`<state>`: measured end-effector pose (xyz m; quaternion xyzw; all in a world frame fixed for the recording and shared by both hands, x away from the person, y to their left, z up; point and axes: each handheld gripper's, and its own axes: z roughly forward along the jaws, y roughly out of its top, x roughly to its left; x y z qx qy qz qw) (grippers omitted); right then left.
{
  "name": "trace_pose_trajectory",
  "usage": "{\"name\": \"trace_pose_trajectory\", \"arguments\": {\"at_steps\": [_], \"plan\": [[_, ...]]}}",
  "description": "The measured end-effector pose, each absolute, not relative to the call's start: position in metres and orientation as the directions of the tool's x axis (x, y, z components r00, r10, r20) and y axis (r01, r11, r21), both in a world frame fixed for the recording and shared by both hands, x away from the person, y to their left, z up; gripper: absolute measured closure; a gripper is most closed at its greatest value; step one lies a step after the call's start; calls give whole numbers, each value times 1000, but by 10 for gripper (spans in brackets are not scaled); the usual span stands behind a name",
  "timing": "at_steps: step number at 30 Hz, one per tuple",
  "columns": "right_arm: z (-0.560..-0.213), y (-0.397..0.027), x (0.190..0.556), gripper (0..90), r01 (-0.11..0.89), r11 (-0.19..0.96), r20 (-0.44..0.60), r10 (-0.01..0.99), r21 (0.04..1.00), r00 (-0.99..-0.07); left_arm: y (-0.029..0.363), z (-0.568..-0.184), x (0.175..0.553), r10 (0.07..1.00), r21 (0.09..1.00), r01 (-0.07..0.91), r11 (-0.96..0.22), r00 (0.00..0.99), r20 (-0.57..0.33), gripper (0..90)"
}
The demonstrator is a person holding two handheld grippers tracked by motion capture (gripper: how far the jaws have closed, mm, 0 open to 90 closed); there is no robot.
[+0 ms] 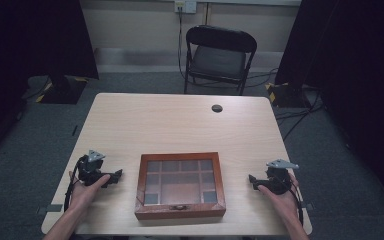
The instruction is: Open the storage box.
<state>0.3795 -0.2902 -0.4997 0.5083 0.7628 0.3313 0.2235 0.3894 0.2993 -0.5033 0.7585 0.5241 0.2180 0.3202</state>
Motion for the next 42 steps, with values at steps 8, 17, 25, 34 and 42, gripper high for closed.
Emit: {"name": "trace_pose_trajectory", "arguments": {"at_steps": [8, 17, 25, 34, 42], "plan": [[-496, -290, 379, 211, 641, 267, 4, 921, 720, -389, 299, -503, 389, 934, 714, 654, -248, 359, -4, 0], [-467, -279, 371, 339, 615, 220, 119, 879, 757, -462, 299, -503, 389, 934, 715, 654, -247, 357, -3, 0], [-446, -264, 363, 446, 567, 229, 149, 827, 792, -542, 300, -503, 390, 932, 715, 652, -253, 363, -2, 0], [-428, -226, 349, 557, 491, 301, 156, 705, 817, -692, 300, -503, 390, 932, 715, 652, -252, 363, -2, 0], [-419, -206, 341, 607, 456, 344, 158, 630, 821, -760, 300, -503, 390, 932, 715, 652, -253, 363, -2, 0]]}}
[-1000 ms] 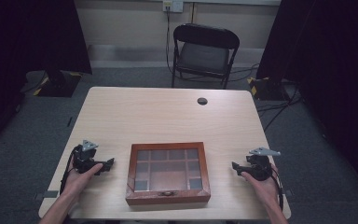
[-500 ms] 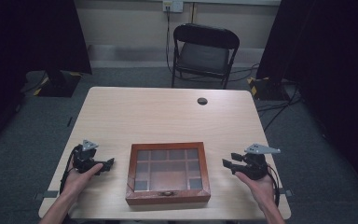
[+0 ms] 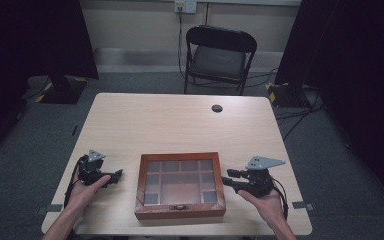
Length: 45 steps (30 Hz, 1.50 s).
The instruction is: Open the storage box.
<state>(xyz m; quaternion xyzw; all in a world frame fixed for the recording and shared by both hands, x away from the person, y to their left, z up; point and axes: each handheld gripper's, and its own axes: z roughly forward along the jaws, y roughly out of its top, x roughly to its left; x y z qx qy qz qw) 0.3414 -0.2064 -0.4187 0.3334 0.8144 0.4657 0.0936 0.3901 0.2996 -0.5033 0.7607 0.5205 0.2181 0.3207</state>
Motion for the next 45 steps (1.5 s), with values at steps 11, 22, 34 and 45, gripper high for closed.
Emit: {"name": "trace_pose_trajectory", "arguments": {"at_steps": [11, 22, 34, 45], "plan": [[-415, -177, 334, 659, 414, 396, 154, 545, 819, -824, 300, -503, 390, 932, 715, 652, -252, 363, -2, 0], [-420, -140, 326, 716, 375, 446, 172, 432, 813, -885, 300, -503, 390, 932, 715, 652, -252, 363, -2, 0], [-434, -103, 316, 764, 335, 517, 198, 302, 788, -933, 300, -503, 390, 932, 715, 652, -252, 364, -3, 0], [-445, -94, 313, 799, 332, 533, 212, 275, 778, -938, 300, -504, 391, 929, 715, 651, -254, 371, -8, 0]]}}
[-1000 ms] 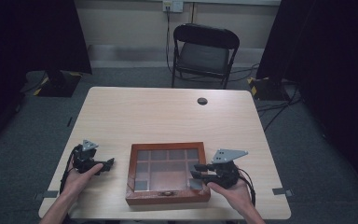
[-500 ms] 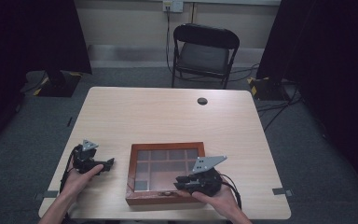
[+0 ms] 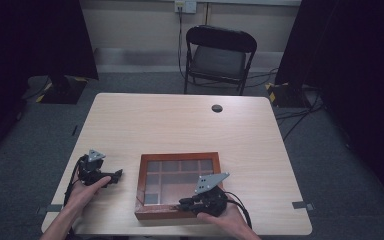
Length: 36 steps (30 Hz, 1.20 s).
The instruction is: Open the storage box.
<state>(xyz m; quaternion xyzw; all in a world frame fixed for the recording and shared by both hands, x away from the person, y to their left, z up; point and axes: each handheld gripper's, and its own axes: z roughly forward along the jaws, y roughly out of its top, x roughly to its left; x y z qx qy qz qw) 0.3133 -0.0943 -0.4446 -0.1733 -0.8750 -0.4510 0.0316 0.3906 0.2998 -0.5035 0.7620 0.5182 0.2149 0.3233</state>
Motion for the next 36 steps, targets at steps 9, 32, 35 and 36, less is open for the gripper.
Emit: {"name": "trace_pose_trajectory", "arguments": {"at_steps": [9, 32, 35, 36], "plan": [[-444, -89, 313, 808, 326, 532, 191, 293, 781, -937, 301, -502, 390, 925, 711, 650, -267, 380, 1, 8], [-432, -85, 319, 824, 311, 534, 193, 266, 786, -945, 284, -485, 374, 850, 761, 600, -247, 511, -127, 178], [-431, -84, 320, 825, 311, 542, 195, 262, 781, -945, 276, -483, 370, 834, 770, 580, -266, 540, -118, 176], [-430, -84, 320, 825, 309, 545, 193, 261, 779, -946, 275, -482, 369, 828, 774, 572, -270, 549, -117, 175]]}}
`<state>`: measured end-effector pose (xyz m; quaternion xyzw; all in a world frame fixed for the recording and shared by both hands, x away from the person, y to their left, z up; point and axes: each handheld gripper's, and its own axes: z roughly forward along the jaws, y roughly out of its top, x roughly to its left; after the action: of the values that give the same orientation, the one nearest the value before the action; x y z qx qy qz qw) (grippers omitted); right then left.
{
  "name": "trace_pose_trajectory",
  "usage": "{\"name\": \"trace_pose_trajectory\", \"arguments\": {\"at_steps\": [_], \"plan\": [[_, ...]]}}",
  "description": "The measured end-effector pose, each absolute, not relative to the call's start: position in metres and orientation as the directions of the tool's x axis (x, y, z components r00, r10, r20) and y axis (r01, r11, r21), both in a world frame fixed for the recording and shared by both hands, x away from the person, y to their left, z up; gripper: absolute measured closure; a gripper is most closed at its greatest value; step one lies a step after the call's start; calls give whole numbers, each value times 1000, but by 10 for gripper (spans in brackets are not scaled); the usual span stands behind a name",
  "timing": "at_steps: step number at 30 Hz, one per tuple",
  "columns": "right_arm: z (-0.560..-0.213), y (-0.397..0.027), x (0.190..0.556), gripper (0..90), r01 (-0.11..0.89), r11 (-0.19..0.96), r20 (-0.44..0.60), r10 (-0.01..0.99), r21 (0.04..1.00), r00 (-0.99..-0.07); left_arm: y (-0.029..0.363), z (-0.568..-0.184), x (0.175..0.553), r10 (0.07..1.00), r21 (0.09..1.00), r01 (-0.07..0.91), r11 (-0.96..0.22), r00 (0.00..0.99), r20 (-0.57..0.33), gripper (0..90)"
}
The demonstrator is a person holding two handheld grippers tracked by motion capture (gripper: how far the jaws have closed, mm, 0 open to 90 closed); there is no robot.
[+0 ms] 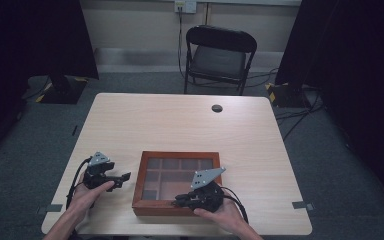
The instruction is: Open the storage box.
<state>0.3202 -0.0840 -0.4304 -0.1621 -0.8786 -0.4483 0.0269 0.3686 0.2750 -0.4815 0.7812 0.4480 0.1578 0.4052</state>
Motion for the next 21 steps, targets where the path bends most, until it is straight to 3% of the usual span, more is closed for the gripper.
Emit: {"name": "trace_pose_trajectory", "arguments": {"at_steps": [21], "plan": [[-406, -84, 331, 827, 321, 551, 221, 242, 770, -945, 267, -467, 354, 738, 829, 494, -264, 657, -156, 188]]}}
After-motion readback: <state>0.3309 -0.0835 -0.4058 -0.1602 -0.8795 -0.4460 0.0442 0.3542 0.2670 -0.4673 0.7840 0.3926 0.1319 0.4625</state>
